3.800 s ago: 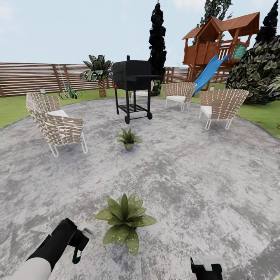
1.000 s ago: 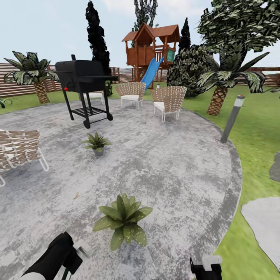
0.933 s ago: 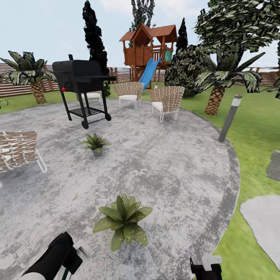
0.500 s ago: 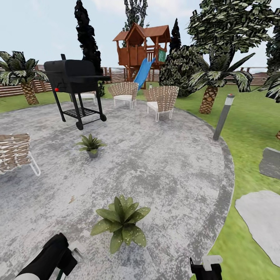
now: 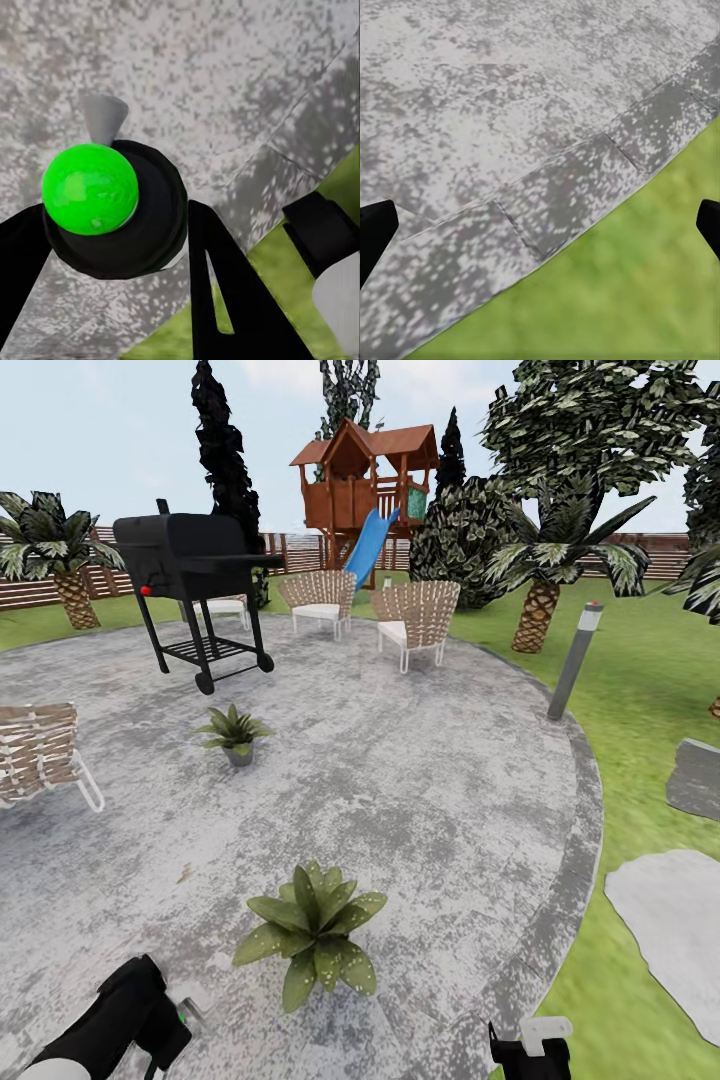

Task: Pick up the pesticide atomizer in the garden and spray insectifuge to fully cover both potted plants in the garden.

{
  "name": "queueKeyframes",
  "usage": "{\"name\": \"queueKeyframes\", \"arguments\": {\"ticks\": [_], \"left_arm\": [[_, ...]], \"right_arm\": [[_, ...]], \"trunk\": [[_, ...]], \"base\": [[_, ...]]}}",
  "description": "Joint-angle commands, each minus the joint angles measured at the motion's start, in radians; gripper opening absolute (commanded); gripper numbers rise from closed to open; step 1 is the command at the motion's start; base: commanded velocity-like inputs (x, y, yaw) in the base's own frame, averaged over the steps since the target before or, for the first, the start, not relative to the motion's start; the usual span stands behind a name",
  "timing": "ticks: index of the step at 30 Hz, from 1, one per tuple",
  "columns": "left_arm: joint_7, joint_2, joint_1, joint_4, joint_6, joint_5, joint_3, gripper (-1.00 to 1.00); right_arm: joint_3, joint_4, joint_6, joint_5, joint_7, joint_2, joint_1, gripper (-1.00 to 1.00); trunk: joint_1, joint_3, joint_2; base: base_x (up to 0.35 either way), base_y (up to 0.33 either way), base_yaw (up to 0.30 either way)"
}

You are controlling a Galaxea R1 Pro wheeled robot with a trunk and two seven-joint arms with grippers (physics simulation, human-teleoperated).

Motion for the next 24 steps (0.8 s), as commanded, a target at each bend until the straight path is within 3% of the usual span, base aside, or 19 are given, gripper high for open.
{"name": "queueKeyframes", "arguments": {"ticks": [1, 3, 7, 11, 19, 24], "left_arm": [[-0.007, 0.009, 0.002, 0.000, 0.005, -0.004, 0.004, -1.00], [-0.008, 0.039, 0.005, 0.002, 0.002, -0.004, 0.006, -1.00], [-0.007, 0.064, 0.007, 0.003, 0.000, -0.004, 0.006, -1.00], [-0.005, 0.061, 0.008, 0.003, -0.009, -0.004, -0.001, -1.00], [0.000, 0.052, 0.007, -0.009, -0.011, -0.004, 0.002, -1.00], [0.001, 0.050, 0.007, -0.009, -0.009, -0.004, 0.002, -1.00]], "right_arm": [[-0.007, 0.001, -0.003, 0.011, -0.003, 0.000, -0.001, 1.00], [-0.007, 0.001, -0.003, 0.011, -0.003, 0.000, -0.001, 1.00], [-0.007, 0.001, -0.003, 0.011, -0.003, 0.000, -0.001, 1.00], [-0.007, 0.001, -0.003, 0.011, -0.003, 0.000, -0.001, 1.00], [-0.007, 0.001, -0.003, 0.011, -0.002, 0.000, -0.001, 1.00], [-0.007, 0.001, -0.003, 0.011, -0.002, 0.000, -0.001, 1.00]], "trunk": [[0.000, -0.001, 0.000], [0.000, -0.001, 0.000], [0.000, -0.001, 0.000], [0.000, -0.001, 0.000], [0.000, 0.003, 0.000], [0.000, 0.005, 0.000]], "base": [[0.000, 0.000, 0.000], [0.000, 0.000, 0.000], [0.000, 0.000, 0.000], [0.000, 0.000, -0.023], [-0.006, 0.007, -0.248], [-0.173, 0.177, -0.251]]}}
